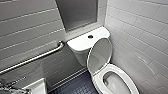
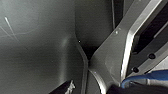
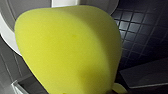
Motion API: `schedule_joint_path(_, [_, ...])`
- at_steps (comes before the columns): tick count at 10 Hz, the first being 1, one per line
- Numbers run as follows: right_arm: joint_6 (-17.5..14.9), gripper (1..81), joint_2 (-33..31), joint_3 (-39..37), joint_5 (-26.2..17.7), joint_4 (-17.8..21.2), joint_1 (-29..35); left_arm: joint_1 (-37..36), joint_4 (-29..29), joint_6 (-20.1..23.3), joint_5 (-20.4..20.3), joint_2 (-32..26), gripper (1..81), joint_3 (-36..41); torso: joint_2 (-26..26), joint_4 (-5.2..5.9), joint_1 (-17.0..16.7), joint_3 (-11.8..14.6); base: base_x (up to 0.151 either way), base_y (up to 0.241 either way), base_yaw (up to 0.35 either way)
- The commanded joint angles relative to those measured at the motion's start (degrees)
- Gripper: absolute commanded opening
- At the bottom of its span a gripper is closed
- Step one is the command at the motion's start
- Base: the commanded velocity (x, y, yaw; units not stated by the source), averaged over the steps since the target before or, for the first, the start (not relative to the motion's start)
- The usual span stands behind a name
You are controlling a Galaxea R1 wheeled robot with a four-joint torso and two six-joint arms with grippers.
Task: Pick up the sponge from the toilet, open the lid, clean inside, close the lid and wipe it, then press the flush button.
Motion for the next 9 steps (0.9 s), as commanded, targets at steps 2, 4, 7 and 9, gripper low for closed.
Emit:
schedule_joint_path(2, [0.11,1.0,-3.79,-2.29,6.09,0.72,-8.73,-0.91,-0.35,0.24,4.47,-4.61,81.1,6.28,0.00,0.00,0.00,0.00,0.000,0.000,0.000])
schedule_joint_path(4, [0.11,1.0,-1.17,-7.90,10.92,0.72,-15.32,-2.40,-0.43,0.24,4.90,-6.72,81.1,9.63,0.00,0.00,0.00,0.00,0.000,0.000,0.000])
schedule_joint_path(7, [-0.07,1.0,4.83,-16.71,13.93,0.54,-21.92,-3.80,-0.52,0.07,5.17,-7.87,81.1,12.18,6.12,0.00,-3.96,0.00,0.000,0.000,0.000])
schedule_joint_path(9, [-0.33,1.0,9.31,-24.35,17.43,-0.42,-25.00,-4.42,-0.70,-0.02,5.17,-9.01,81.1,13.94,9.22,0.00,-5.90,0.00,0.000,0.000,0.000])
